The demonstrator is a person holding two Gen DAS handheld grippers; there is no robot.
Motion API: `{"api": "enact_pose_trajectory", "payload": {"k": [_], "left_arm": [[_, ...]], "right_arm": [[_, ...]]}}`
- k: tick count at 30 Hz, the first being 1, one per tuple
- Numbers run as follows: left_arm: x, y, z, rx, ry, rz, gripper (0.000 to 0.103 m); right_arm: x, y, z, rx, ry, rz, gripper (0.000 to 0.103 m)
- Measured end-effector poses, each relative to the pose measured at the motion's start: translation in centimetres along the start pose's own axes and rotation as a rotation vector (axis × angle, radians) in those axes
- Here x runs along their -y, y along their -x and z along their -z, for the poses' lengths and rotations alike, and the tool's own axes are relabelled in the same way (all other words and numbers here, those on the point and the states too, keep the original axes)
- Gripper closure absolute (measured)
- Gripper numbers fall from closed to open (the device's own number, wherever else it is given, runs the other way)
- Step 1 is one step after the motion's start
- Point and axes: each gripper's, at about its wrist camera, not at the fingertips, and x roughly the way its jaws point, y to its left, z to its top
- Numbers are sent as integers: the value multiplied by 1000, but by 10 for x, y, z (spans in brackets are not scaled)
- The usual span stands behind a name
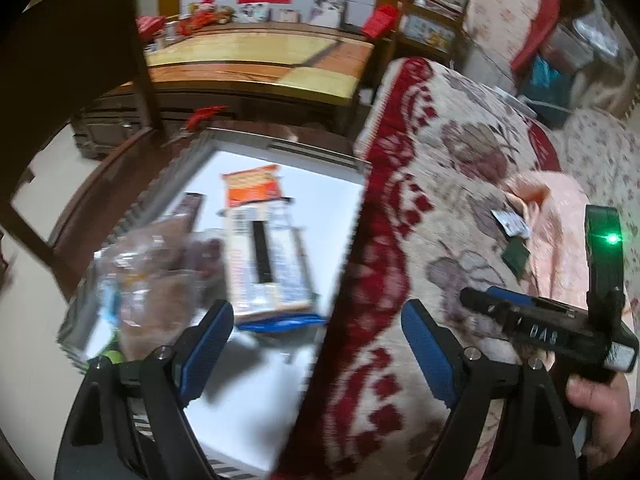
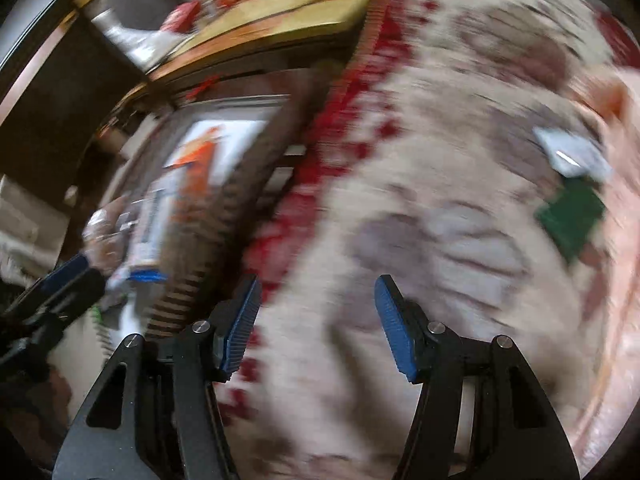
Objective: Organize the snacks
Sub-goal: 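Move both tools back to the blanket and grasp the green packet with the right tool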
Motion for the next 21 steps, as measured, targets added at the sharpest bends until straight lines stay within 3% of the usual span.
{"api": "enact_pose_trajectory", "payload": {"k": [6,10,16,21], "left_arm": [[28,-10,0,-23,-47,25,16],[34,-18,2,-42,-60,34,16],[25,-30,2,-63,-32,38,16],[18,-38,3,-75,-17,39,16]], "right_arm": [[95,22,6,56,-217,123,39],[137,27,-3,77,-333,191,39],[153,16,-33,80,-407,244,36],[154,-8,-53,25,-440,288,33]]}}
